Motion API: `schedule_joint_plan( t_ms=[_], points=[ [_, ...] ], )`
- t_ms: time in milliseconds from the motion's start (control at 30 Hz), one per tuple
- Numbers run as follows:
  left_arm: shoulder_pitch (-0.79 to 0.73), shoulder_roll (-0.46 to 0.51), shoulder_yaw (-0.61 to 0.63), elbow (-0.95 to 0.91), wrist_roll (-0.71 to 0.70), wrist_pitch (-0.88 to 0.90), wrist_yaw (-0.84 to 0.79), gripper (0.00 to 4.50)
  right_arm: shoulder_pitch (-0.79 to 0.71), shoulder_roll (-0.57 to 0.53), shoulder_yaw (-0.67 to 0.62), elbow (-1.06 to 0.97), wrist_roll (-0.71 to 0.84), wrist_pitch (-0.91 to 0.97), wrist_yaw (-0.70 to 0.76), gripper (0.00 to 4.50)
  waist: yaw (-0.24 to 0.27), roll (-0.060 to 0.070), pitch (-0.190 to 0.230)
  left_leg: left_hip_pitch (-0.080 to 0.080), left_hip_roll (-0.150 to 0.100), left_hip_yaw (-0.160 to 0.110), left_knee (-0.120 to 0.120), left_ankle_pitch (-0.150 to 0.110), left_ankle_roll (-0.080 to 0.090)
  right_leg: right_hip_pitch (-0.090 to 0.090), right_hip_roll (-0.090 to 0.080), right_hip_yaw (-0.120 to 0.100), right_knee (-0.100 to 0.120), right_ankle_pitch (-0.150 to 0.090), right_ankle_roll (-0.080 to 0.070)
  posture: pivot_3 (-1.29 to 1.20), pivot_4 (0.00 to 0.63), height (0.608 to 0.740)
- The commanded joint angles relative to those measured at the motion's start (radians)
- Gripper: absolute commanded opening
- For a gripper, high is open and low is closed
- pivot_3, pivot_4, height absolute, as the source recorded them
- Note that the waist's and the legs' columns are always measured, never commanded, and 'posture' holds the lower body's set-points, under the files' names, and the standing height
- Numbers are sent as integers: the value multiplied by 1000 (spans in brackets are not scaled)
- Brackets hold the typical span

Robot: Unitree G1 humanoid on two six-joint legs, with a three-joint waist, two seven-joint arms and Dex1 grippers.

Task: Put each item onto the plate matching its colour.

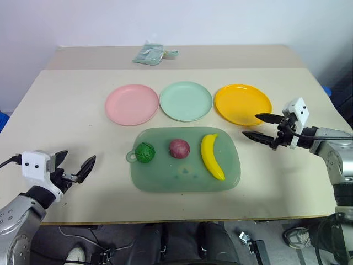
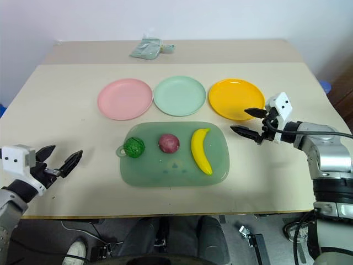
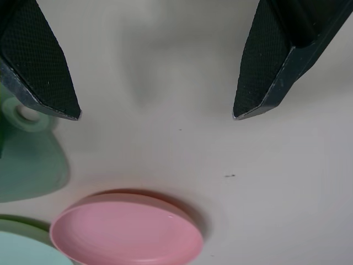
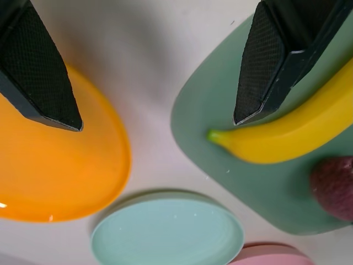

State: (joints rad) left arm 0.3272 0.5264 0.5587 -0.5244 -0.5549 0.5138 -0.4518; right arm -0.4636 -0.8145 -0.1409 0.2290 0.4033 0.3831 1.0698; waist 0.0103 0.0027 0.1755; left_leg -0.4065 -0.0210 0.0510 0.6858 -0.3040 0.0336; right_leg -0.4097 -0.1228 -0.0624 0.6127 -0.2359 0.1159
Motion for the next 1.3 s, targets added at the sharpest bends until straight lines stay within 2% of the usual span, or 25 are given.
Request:
schedule_joint_plan(
  t_ms=[33,400,533,833,1000,1300],
  points=[
    [3,-2,20,-38,-5,-8,12,4500,-30,4,-9,14,-10,-35,4,4448,1,0,0,0,0,0,0,0,0,0,0,0,0,0,0,0,150,740],
    [-73,5,-25,5,34,-11,45,4500,-25,53,-23,-5,-34,-69,-85,4448,2,0,0,0,0,0,0,0,0,0,1,0,0,0,0,0,150,740],
    [-127,15,-48,52,39,-11,36,4500,-22,59,-39,-28,-36,-37,-160,4448,1,0,0,0,0,0,0,0,0,0,2,0,0,0,0,0,150,740],
    [-342,61,-160,227,59,-23,-42,4500,93,68,-129,-223,11,21,-278,4448,4,0,0,0,-1,1,0,0,0,1,4,-1,1,0,1,0,150,740],
    [-429,61,-190,257,28,-2,-100,4500,174,75,-151,-330,59,73,-286,4448,-1,0,0,0,-1,1,0,0,0,0,4,-2,1,0,1,0,150,740],
    [-446,57,-226,224,-8,20,-161,4500,236,83,-131,-405,113,98,-244,4448,4,0,0,0,-1,1,1,1,0,1,5,-2,1,0,1,0,150,740]
  ],
)
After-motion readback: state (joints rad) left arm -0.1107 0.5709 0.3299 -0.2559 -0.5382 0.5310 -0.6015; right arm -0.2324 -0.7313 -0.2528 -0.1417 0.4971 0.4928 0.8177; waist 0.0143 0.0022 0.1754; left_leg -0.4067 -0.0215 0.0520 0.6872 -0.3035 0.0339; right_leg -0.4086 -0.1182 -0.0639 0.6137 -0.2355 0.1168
